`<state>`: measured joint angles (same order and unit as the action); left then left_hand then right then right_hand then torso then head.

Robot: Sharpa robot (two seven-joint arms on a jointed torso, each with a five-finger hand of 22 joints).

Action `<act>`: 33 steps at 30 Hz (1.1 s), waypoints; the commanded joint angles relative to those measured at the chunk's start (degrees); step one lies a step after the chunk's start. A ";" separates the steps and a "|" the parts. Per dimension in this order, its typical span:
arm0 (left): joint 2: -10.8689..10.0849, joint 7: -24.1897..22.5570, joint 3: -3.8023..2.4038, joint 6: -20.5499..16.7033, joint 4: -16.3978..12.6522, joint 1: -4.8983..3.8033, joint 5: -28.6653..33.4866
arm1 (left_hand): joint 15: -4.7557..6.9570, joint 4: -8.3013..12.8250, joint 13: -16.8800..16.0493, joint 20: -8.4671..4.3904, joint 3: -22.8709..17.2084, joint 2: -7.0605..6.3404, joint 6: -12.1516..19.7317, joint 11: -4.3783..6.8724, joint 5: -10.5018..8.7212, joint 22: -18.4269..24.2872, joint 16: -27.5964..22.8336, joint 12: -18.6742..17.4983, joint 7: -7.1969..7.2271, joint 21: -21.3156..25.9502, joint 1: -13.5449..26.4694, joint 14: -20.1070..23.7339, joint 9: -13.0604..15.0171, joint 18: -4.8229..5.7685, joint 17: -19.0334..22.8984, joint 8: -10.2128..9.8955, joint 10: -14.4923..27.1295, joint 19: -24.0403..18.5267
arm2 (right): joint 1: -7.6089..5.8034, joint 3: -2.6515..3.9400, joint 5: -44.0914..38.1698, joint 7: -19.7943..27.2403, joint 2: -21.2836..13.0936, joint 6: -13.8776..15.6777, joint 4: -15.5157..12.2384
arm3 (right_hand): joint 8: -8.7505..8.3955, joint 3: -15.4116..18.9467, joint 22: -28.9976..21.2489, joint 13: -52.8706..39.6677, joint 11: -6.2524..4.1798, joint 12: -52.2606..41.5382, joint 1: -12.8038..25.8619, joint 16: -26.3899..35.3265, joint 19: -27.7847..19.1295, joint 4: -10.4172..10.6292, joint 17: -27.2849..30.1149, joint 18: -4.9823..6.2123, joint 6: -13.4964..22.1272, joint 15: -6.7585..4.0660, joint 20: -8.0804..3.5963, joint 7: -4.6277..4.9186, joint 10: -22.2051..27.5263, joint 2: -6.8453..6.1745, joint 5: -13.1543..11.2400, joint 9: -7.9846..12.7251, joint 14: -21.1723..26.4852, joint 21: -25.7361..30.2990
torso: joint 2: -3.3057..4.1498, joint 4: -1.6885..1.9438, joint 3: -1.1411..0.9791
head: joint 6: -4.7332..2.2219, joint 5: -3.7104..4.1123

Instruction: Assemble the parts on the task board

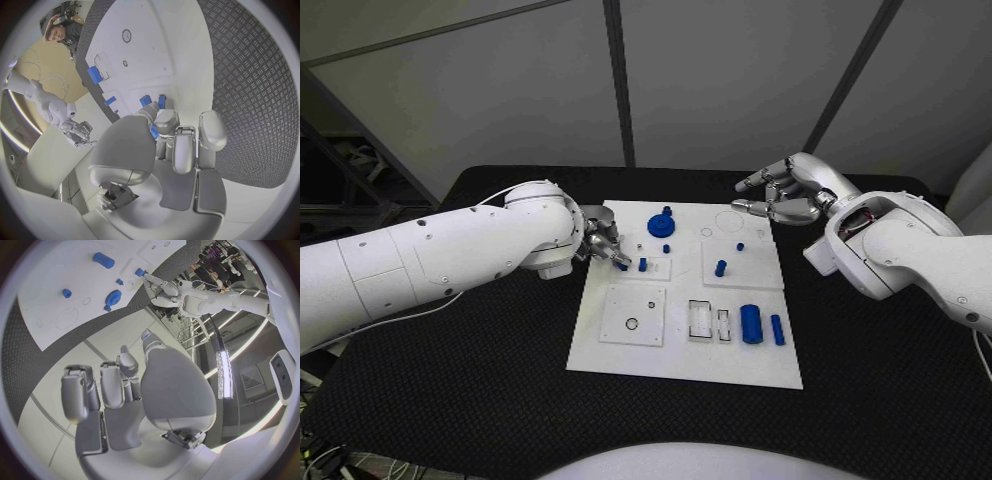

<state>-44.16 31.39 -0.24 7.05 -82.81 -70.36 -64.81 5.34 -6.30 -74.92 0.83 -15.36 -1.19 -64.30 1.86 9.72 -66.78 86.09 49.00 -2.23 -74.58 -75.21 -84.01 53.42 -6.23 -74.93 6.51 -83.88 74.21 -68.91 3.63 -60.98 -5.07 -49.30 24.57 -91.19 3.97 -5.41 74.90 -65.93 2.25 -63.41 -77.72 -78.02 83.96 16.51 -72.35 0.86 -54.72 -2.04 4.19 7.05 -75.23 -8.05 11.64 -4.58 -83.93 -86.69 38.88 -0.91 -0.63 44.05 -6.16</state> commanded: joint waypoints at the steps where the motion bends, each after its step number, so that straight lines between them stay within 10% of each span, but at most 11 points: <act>1: 0.34 0.64 0.10 1.04 0.17 0.14 -0.34 | 0.28 9.28 -0.55 0.12 -9.16 0.63 -0.53 0.24 0.36 0.06 0.06 -0.31 0.21 -0.05 0.18 -4.56 4.52 0.67 -8.63 0.32 -4.04 0.08 | -0.10 0.03 -0.24 0.39 0.00 -0.28 -0.09 | -0.13 -0.41 11.92 -0.08 -0.21 -0.19 0.07 -0.01 3.86 0.05 -0.06 0.12 -0.40 -0.25 -0.10 -0.18 -0.09 0.31 0.19 0.06 -2.16 0.03 | 0.03 0.02 0.01 | 0.08 0.07; 10: 1.10 0.58 0.16 1.69 0.87 0.37 -0.32 | 0.67 6.69 -0.28 -0.12 -7.43 -0.65 -1.29 0.76 -2.43 -0.14 0.06 -0.46 1.12 0.09 5.72 -4.57 5.69 0.66 -8.63 0.91 -4.08 0.16 | -0.10 0.03 -0.25 0.38 -0.01 -0.31 -0.08 | -0.13 -0.41 11.92 -0.08 -0.21 -0.19 0.07 -0.01 3.86 0.05 -0.06 0.12 -0.40 -0.25 -0.10 -0.18 -0.09 0.31 0.19 0.06 -2.16 0.03 | -0.01 -0.03 -0.03 | 0.46 0.09; 12: 1.21 0.67 0.17 2.04 0.96 0.42 -0.32 | 0.86 5.87 -0.29 -0.26 -6.51 -1.17 -1.77 0.98 -6.58 -0.22 0.07 -0.35 1.51 0.13 6.65 -4.58 5.96 0.69 -8.65 1.12 -4.09 0.21 | -0.10 0.03 -0.25 0.40 -0.02 -0.38 -0.06 | -0.13 -0.41 11.92 -0.08 -0.21 -0.19 0.07 -0.01 3.86 0.05 -0.06 0.12 -0.40 -0.25 -0.10 -0.18 -0.09 0.31 0.19 0.06 -2.16 0.03 | -0.02 -0.03 -0.02 | 0.45 0.13; 33: 2.30 1.97 0.23 1.43 2.36 0.53 -0.32 | 1.20 -0.48 -0.52 -0.76 -0.87 -4.10 -3.16 1.24 -6.97 -1.06 0.33 0.87 1.75 -0.17 11.50 -4.67 6.91 0.86 -9.02 1.53 -4.14 0.79 | -0.10 0.03 -0.21 0.59 -0.09 -0.42 -0.09 | -0.15 -0.42 11.79 0.18 -0.21 0.06 0.10 0.11 3.78 0.03 0.09 0.16 -0.39 -0.25 -0.11 -0.18 0.06 0.33 0.20 0.07 -2.14 0.17 | 0.00 0.02 0.02 | 0.01 0.27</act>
<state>-42.00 32.73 -0.12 8.00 -80.51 -69.97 -65.19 6.28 -6.42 -74.91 0.21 -16.36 -5.30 -67.20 3.11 3.10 -67.78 86.09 49.68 -0.20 -74.57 -64.16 -83.76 60.27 -6.23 -74.93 8.31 -83.55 74.83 -68.91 3.63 -61.02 -5.02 -49.38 24.32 -91.21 3.97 -5.41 74.91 -65.82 2.25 -63.40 -77.72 -78.02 83.96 16.51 -72.33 0.86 -54.72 -2.04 4.19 7.05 -75.23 -8.05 11.64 -4.58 -83.93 -86.69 38.86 -0.91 -0.64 44.12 -5.92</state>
